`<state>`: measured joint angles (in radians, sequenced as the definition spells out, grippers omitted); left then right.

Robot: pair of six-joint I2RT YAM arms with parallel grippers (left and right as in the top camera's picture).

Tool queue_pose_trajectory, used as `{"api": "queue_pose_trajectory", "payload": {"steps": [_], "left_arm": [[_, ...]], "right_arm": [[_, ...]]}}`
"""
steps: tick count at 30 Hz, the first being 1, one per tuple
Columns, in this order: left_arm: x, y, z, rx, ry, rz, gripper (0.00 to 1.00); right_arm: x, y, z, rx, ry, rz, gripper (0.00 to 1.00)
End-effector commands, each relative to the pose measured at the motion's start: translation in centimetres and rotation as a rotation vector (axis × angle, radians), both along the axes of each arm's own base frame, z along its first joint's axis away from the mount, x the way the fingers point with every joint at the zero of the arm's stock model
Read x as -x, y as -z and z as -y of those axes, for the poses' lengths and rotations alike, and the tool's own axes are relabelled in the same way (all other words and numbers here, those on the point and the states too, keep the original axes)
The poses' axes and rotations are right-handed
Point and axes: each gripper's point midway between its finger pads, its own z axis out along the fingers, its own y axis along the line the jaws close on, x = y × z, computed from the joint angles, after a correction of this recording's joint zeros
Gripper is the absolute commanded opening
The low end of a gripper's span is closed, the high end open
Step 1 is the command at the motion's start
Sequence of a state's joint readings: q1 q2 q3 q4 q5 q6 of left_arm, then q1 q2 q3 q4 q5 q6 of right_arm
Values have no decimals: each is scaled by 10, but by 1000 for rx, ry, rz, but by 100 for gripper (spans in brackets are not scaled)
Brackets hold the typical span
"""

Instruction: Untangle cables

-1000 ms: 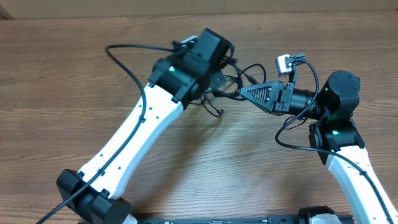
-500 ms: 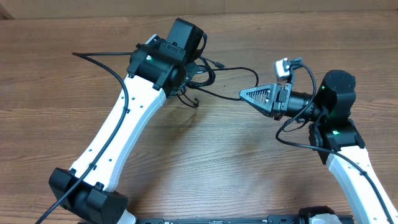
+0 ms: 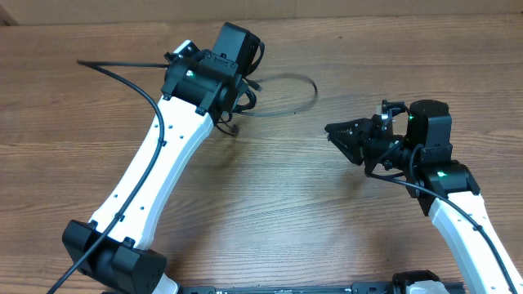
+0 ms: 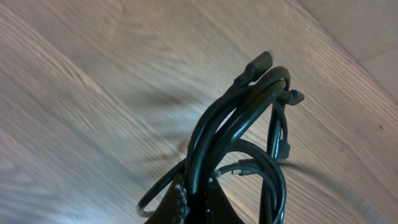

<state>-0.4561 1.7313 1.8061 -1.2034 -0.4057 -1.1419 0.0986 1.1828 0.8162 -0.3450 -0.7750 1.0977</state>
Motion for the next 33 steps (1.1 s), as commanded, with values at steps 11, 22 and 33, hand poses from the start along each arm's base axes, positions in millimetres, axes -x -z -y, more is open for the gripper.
{"api": "queue_pose_trajectory", "payload": {"steps": [11, 22, 33], "left_arm": [[-16, -14, -1, -385, 534, -47, 4], [14, -4, 92, -300, 1451, 27, 4], [11, -39, 144, -171, 1634, 323, 4]], "right_arm": [[-8, -15, 2, 61, -29, 161, 70], [-12, -19, 2, 227, -155, 435, 88], [-8, -13, 2, 301, -222, 511, 73]]}}
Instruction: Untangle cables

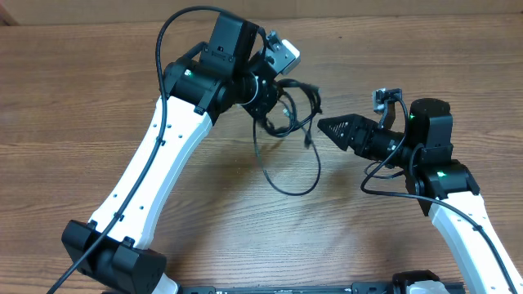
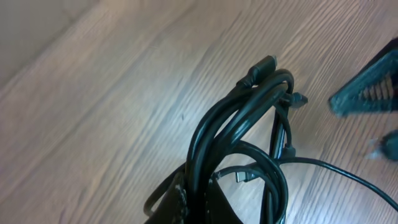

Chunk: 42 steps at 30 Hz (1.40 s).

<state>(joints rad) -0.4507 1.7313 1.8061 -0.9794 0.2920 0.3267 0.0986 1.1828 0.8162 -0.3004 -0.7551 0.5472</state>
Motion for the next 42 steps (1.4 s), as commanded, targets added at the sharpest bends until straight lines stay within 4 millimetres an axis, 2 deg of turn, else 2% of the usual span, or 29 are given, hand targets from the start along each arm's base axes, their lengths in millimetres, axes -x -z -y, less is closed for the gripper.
{"api": "queue_pose_trajectory", "payload": {"steps": [1, 6, 9, 12, 13, 16, 23, 25, 27, 29, 30, 34, 37, 42], "left_arm": [[3, -20, 22, 110, 101, 34, 4], [-7, -30, 27, 163, 66, 59, 4], [-2, -36, 35, 209, 100, 49, 4], [-3, -39, 37, 229, 96, 49, 4], [-6, -39, 35, 234, 69, 44, 4], [-11, -40, 32, 240, 29, 39, 4], [-14, -38, 28, 222, 1, 44, 4], [-18, -36, 23, 215, -48, 37, 4], [-24, -34, 17, 204, -116, 32, 4], [-28, -33, 12, 196, -166, 28, 4], [-28, -33, 12, 194, -168, 29, 4], [-29, -33, 11, 199, -180, 23, 4], [-38, -30, -2, 188, -311, 13, 4], [-53, -19, -48, 139, -679, 1, 4]], "right_arm": [[0, -8, 1, 16, -10, 48, 73], [0, -7, 1, 17, -10, 42, 72], [0, -7, 1, 17, -10, 41, 71], [0, -7, 1, 17, -10, 41, 61], [0, -7, 1, 16, -11, 41, 53], [0, -7, 1, 16, -11, 41, 41], [1, -6, 1, 17, -10, 37, 40], [1, -6, 1, 17, -10, 37, 34], [1, -6, 1, 17, -10, 37, 26], [1, -6, 1, 17, -10, 37, 7], [1, -6, 1, 17, -9, 37, 4], [1, -6, 1, 17, -9, 38, 4], [-2, -1, 6, 31, 28, 14, 4], [-8, 28, 34, 76, 271, -183, 4]]}}
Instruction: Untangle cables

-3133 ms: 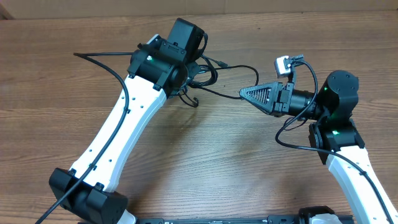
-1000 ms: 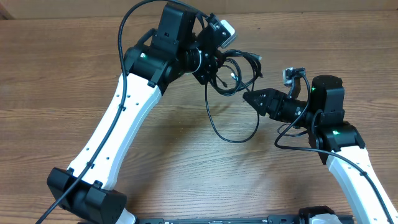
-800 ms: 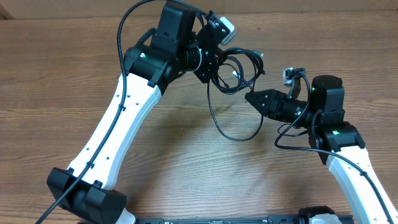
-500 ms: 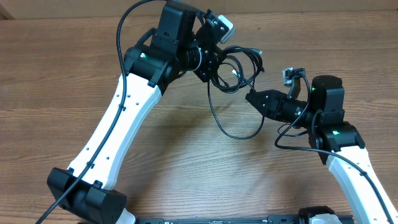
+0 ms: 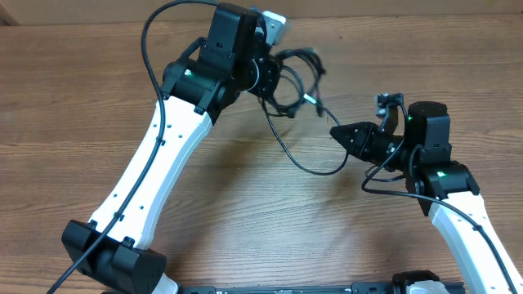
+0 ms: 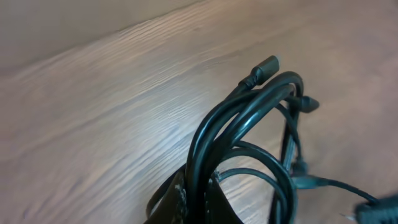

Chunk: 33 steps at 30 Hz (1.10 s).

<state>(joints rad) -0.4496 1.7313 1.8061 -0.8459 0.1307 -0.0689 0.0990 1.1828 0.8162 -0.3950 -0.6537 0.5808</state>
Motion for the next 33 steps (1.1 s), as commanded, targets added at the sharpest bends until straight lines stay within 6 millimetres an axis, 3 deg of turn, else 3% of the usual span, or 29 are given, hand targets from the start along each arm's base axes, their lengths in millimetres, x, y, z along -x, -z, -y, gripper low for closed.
{"api": "queue_pose_trajectory", "payload": {"steps": [1, 4, 5, 6, 8, 10, 17, 27, 33], "left_arm": [[-16, 0, -41, -12, -324, -14, 4], [-15, 3, -45, -3, -362, -36, 4], [-15, 3, -44, 0, -357, -38, 4], [-15, 3, -44, 1, -356, -38, 4], [-14, 3, -42, 7, -346, -43, 4], [-13, 3, -41, 9, -340, -47, 4], [-8, 6, -37, -19, -281, -52, 4], [2, 6, -16, 148, -287, -163, 4], [13, 0, 7, 279, -233, -252, 4]], "right_arm": [[-10, 8, 24, 28, 204, -90, 4], [-10, 9, 24, 7, 229, -117, 8], [-10, 8, 23, 4, 223, -116, 31], [-10, 9, 23, 6, 222, -115, 43], [-9, 8, 23, 3, 218, -115, 86], [-9, 8, 22, 1, 217, -115, 100], [-9, 4, 18, -13, 189, -101, 100], [-4, -36, -14, -138, -39, 60, 100], [-4, -38, -15, -230, 25, -45, 100]]}}
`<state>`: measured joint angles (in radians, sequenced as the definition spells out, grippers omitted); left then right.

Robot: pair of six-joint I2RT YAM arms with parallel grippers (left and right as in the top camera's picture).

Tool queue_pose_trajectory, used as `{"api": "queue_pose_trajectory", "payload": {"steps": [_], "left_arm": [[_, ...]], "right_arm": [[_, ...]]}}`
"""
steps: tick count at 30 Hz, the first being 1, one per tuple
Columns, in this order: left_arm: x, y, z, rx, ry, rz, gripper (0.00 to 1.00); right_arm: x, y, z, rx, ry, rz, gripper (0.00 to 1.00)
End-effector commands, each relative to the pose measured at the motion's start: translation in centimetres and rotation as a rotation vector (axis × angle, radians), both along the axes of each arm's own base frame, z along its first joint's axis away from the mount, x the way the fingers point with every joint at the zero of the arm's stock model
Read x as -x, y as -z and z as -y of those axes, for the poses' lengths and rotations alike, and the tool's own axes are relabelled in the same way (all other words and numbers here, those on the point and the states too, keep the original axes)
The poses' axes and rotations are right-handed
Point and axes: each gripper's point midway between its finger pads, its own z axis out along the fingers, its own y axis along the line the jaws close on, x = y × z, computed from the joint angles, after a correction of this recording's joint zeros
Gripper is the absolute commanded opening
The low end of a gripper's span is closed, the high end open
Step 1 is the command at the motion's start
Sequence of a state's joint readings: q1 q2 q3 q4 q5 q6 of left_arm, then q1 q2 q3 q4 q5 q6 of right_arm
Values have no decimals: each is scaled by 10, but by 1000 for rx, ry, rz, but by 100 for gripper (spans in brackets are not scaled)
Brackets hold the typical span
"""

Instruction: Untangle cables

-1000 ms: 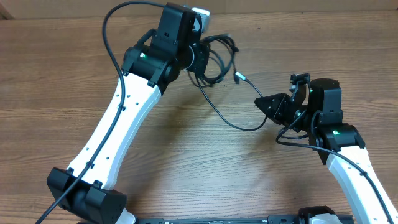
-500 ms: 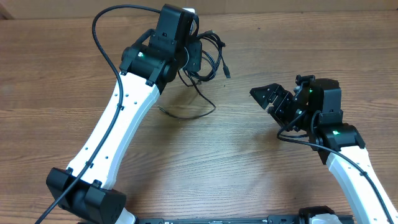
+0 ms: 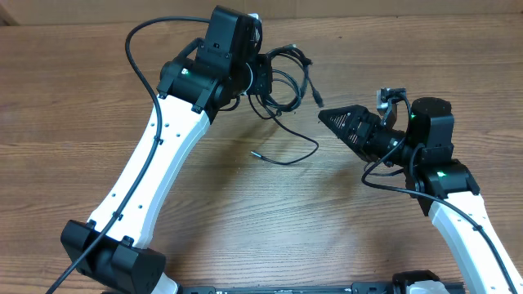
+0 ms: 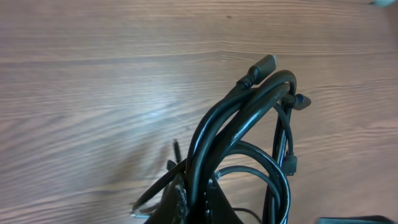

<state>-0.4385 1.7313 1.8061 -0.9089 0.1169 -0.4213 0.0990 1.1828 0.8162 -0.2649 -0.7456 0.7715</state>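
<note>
A bundle of black cables point(image 3: 286, 77) hangs looped from my left gripper point(image 3: 266, 82), which is raised above the far middle of the table. In the left wrist view my left gripper point(image 4: 198, 190) is shut on the thick loops of the bundle point(image 4: 249, 106), and a plug point(image 4: 261, 65) sticks out at the top. One thin strand point(image 3: 304, 147) trails down from the bundle onto the wood and ends in a free tip point(image 3: 256, 152). My right gripper point(image 3: 322, 117) points left, close to the bundle's right side. Its jaws look like one dark cone, so their gap is hidden.
The wooden table point(image 3: 98, 98) runs to its far edge point(image 3: 409, 15) just behind the bundle. My left arm's own black cable point(image 3: 139, 41) arcs over the far left. The right arm point(image 3: 458, 204) stands at the near right.
The thin strand no longer reaches toward my right gripper; its free tip now lies on the wood under the bundle. My right gripper has moved up and slightly left. The left wrist has turned.
My left gripper first held the bundle low at the far edge, my right gripper well off to the right. Then the bundle was lifted with a loop hanging and my right gripper near it. Later the loop stretched toward my right gripper. Now the strand's end lies loose.
</note>
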Motion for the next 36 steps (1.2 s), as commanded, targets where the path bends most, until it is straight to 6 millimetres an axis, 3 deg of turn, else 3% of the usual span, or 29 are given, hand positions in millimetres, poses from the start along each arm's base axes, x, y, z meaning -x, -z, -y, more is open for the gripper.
{"api": "queue_pose_trajectory", "payload": {"steps": [1, 6, 10, 14, 20, 22, 24, 27, 29, 30, 32, 36], "left_arm": [[9, -12, 23, 145, 46, -46, 4], [22, -15, 42, 204, 116, -80, 4], [35, -15, 61, 217, 151, -98, 4], [44, -15, 74, 208, 183, -97, 4], [49, -12, 76, 197, 189, -112, 4], [51, -10, 75, 189, 192, -120, 4], [53, -7, 72, 148, 228, -102, 4], [44, 4, 51, 14, 181, -62, 22], [38, 10, 35, -71, 126, -46, 54], [35, 14, 22, -139, 90, -34, 75], [31, 19, 2, -227, 30, -31, 91], [28, 21, -14, -284, 22, -31, 94]], "right_arm": [[3, -12, -3, -72, 8, -40, 100], [5, -24, -10, -130, -28, -35, 94], [6, -24, -10, -157, -12, -75, 83], [7, -27, -12, -166, -27, -66, 64], [6, -28, -13, -167, -29, -62, 12], [6, -28, -12, -167, -29, -62, 4], [6, -28, -12, -167, -29, -62, 4], [7, -27, -13, -166, -30, -62, 4], [7, -27, -12, -162, -32, -55, 4], [7, -27, -12, -157, -35, -47, 4], [6, -27, -12, -149, -36, -38, 4], [6, -27, -12, -148, -38, -36, 4]]}}
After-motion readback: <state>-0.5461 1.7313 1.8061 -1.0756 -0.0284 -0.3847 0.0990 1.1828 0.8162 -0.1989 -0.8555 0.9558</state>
